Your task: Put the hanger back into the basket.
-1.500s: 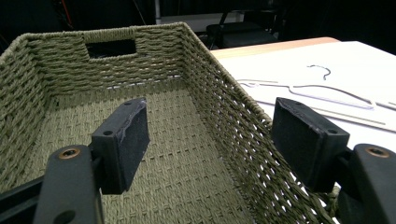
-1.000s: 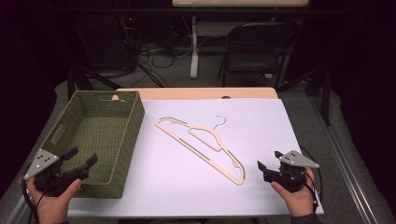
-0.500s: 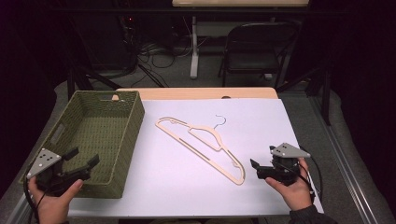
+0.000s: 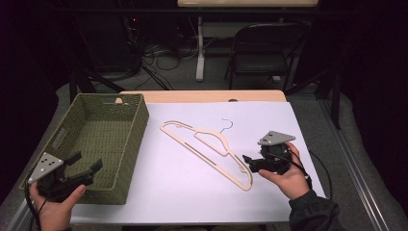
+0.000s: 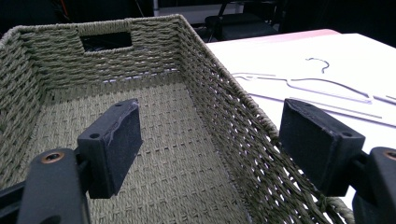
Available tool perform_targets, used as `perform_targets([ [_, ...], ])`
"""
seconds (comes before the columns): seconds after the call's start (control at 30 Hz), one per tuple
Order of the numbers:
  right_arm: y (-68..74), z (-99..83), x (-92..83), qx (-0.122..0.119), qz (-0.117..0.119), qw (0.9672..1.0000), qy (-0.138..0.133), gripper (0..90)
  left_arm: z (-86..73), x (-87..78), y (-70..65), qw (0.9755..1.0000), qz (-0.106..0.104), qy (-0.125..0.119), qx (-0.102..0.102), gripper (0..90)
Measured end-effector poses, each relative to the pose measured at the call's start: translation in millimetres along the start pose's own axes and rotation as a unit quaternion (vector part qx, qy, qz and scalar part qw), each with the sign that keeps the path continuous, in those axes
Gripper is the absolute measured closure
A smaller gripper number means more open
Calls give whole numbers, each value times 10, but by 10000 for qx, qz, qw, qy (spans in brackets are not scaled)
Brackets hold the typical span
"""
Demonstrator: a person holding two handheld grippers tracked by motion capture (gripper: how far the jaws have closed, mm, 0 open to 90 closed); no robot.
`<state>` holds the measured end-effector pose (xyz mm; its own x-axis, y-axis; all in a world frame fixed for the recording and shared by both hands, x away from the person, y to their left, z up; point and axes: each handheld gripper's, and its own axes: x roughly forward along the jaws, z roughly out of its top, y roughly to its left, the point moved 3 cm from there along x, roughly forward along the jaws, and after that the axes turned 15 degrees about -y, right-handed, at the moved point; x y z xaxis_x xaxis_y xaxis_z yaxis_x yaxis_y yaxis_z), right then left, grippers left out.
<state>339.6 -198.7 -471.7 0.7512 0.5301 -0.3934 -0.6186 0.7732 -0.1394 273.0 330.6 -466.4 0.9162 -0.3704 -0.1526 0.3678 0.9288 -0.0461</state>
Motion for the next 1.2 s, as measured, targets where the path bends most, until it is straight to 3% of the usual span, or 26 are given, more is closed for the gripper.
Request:
perform_targets([
  [0.23,127,177,155,-279,191,9992,205,219,-4,12,-11,10000,-37,-1,-8,218],
  [0.5,129,263,269,-213,439,9962,720,270,-4,11,-9,10000,-43,6,-20,221],
  [0.53,116,279,294,-221,510,9937,975,271,-3,10,-8,10000,-41,5,-22,221],
  [0.63,94,267,360,-257,618,9896,1273,275,-5,10,-7,10000,-38,12,-24,221],
  [0.67,83,269,367,-287,685,9861,1485,275,-7,11,-8,10000,-41,14,-25,221],
  [0.73,82,259,388,-267,687,9865,1466,275,-8,13,-10,10000,-46,21,-22,221],
  [0.77,69,248,412,-205,796,9804,1788,275,-8,14,-12,10000,-51,23,-23,221],
  [0.8,70,237,428,-191,795,9791,1863,275,-8,14,-12,10000,-53,32,-21,222],
  [0.87,58,242,433,-282,922,9683,2306,275,-9,15,-13,10000,-54,36,-19,222],
  [0.93,76,209,493,-320,892,9686,2298,275,-10,18,-14,10000,-53,42,-14,222],
  [1.0,74,226,508,-436,927,9584,2663,276,-12,21,-16,10000,-57,48,-7,222],
  [1.03,92,209,541,-424,906,9604,2599,276,-12,23,-19,10000,-59,51,-8,222],
  [1.07,91,209,563,-487,965,9581,2652,275,-12,25,-24,10000,-60,53,-2,222],
  [1.1,95,221,567,-517,969,9534,2811,275,-12,28,-26,10000,-65,50,4,222],
  [1.2,116,213,645,-570,1036,9488,2929,280,-14,32,-29,10000,-72,53,7,222],
])
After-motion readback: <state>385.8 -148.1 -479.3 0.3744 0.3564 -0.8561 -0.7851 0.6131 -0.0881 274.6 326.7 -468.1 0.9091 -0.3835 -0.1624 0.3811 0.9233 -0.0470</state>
